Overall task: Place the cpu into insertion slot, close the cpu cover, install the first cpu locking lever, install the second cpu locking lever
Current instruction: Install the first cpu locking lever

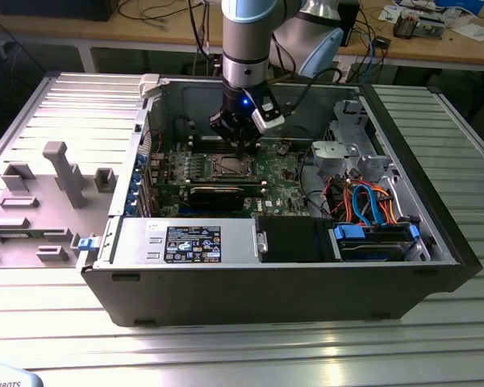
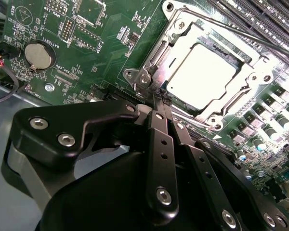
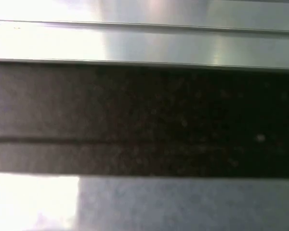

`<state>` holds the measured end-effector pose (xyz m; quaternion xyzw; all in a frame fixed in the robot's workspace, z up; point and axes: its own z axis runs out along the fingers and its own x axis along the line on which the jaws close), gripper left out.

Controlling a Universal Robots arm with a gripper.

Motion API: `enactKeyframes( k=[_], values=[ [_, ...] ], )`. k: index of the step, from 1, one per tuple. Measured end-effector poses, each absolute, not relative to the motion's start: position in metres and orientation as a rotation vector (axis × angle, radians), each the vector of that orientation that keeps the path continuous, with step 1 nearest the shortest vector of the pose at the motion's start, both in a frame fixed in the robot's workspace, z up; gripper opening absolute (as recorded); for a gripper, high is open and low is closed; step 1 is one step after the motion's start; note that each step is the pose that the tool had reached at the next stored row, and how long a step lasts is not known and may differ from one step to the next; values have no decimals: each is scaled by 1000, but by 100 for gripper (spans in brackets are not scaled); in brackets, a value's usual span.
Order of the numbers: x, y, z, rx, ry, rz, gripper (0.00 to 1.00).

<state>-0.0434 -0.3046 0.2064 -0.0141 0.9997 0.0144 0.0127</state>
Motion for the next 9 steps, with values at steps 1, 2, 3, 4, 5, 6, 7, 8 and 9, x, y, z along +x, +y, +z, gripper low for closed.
enactKeyframes(
  k=[1,2,3,4,5,6,7,8,9],
  values=[
    [-43,-305,206,-44,3116,42,11],
    [-43,-305,206,-44,3116,36,11],
    [-43,-305,205,-44,3116,32,11],
    [-43,-305,205,-44,3116,23,11],
    [-43,-305,204,-44,3116,16,11],
    [-43,-304,203,-44,3116,8,11],
    [-43,-305,203,-44,3117,4,11],
    [-43,-305,203,-45,3116,5,11],
    [-43,-305,203,-44,3116,17,11]
  ],
)
